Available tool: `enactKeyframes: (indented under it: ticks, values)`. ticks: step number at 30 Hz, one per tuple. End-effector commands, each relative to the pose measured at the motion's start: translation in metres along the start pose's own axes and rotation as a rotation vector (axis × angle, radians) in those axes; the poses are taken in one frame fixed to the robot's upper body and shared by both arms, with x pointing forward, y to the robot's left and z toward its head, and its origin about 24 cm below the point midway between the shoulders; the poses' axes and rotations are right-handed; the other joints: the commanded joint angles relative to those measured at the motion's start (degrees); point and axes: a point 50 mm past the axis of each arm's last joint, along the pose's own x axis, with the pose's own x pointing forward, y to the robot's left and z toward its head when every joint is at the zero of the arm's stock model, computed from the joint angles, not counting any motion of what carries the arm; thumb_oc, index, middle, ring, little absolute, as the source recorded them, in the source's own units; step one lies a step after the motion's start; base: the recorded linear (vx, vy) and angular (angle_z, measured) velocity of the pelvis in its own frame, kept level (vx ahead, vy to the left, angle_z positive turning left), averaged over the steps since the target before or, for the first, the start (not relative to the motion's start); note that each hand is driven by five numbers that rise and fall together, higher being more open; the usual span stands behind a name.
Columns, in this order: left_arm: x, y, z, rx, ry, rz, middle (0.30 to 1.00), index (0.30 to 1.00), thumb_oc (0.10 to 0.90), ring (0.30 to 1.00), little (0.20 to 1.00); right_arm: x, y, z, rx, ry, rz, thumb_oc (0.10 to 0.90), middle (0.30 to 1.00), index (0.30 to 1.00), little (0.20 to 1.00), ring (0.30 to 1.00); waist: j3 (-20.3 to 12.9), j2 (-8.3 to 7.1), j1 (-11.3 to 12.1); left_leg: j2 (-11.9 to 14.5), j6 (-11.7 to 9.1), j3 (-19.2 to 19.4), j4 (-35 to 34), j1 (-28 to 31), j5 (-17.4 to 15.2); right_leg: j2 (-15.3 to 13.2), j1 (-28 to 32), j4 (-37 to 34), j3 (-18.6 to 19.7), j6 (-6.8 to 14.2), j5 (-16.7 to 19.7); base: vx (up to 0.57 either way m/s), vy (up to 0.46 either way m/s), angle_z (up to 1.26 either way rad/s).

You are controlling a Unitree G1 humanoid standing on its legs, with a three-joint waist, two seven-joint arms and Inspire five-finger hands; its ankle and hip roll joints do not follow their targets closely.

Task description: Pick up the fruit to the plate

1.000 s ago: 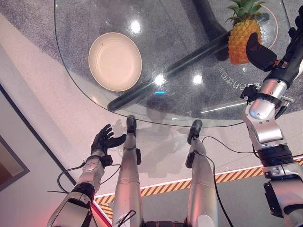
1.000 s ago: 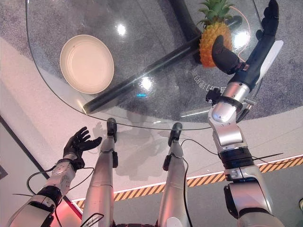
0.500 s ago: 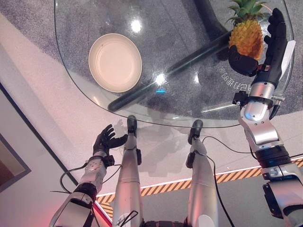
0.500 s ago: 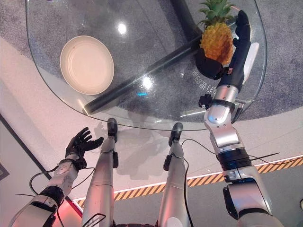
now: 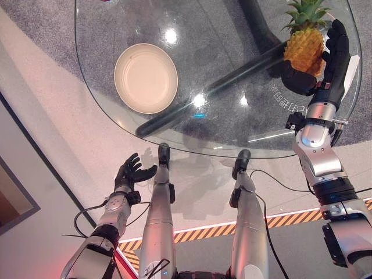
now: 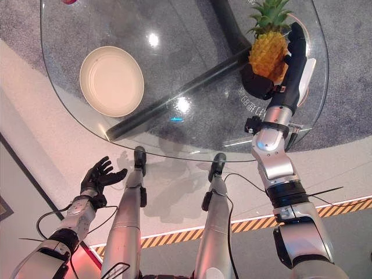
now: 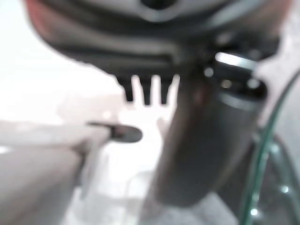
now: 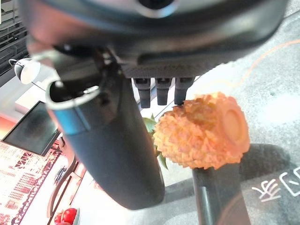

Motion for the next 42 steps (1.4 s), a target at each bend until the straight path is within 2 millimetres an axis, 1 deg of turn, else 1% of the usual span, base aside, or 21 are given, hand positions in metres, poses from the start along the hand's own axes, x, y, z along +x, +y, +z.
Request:
enactKeyframes:
  ticks: [1,4,9,17,26,37,42]
  values:
    - [-0.013,0.013,-0.023,0.013,0.043,0.054,0.900,0.900,0.800,0.900,0.900,0.015,-0.018,0.026,0.020,-0.128,-0.104,0.800,0.900,0.900,0.900,0.900,-1.20,1.91,-0.57,-0.59,4.79,-0.79,1.51,-0.10,-0.98,-1.14,-0.90,1.95,-3.38,-2.24,0.22,0.00,0.000,0.00]
    - [-0.013,0.011,-0.024,0.014,0.046,0.051,0.900,0.900,0.800,0.900,0.900,0.017,-0.022,0.026,-0.023,-0.129,-0.164,0.800,0.900,0.900,0.900,0.900,-1.20,2.11,-0.48,-0.78,4.85,-0.85,1.58,-0.03,-1.06,-1.14,-0.97,2.12,-3.32,-2.20,0.19,0.00,0.000,0.00]
    - [-0.012,0.010,-0.023,0.013,0.045,0.046,0.900,0.900,0.800,0.900,0.900,0.020,-0.024,0.026,-0.066,-0.133,-0.200,0.800,0.900,0.900,0.900,0.900,-1.20,2.29,-0.35,-0.86,4.89,-0.89,1.59,-0.16,-1.13,-1.20,-1.06,2.10,-3.34,-2.19,0.13,0.00,0.000,0.00]
    - [-0.013,0.009,-0.024,0.011,0.045,0.040,0.900,0.900,0.800,0.900,0.900,0.023,-0.021,0.032,-0.163,-0.170,-0.231,0.800,0.900,0.900,0.900,0.900,-1.20,2.60,-0.12,-1.06,5.02,-0.91,1.65,-0.48,-1.05,-1.25,-1.31,2.26,-3.38,-2.29,0.01,0.00,0.000,0.00]
    - [-0.012,0.006,-0.023,0.016,0.044,0.034,0.900,0.900,0.800,0.900,0.900,0.022,-0.020,0.026,-0.175,-0.135,-0.214,0.800,0.900,0.900,0.900,0.900,-1.20,2.65,0.02,-1.18,5.08,-1.11,1.73,-0.75,-1.10,-1.25,-1.58,2.52,-3.37,-2.36,-0.16,0.00,0.000,0.00]
    - [-0.011,0.006,-0.021,0.018,0.043,0.030,0.900,0.900,0.800,0.900,0.900,0.020,-0.013,0.015,-0.130,-0.052,-0.154,0.800,0.900,0.900,0.900,0.900,-1.20,2.75,0.09,-1.20,5.01,-1.01,1.97,-1.12,-1.13,-1.28,-2.03,2.83,-3.35,-2.53,-0.26,0.00,0.000,0.00]
    - [-0.011,0.005,-0.022,0.020,0.045,0.029,0.900,0.900,0.800,0.900,0.900,0.020,-0.012,0.010,-0.116,-0.017,-0.148,0.800,0.900,0.900,0.900,0.900,-1.20,2.79,0.18,-1.23,5.04,-1.02,1.85,-0.95,-1.08,-1.30,-1.88,2.79,-3.40,-2.57,-0.24,0.00,0.000,0.00]
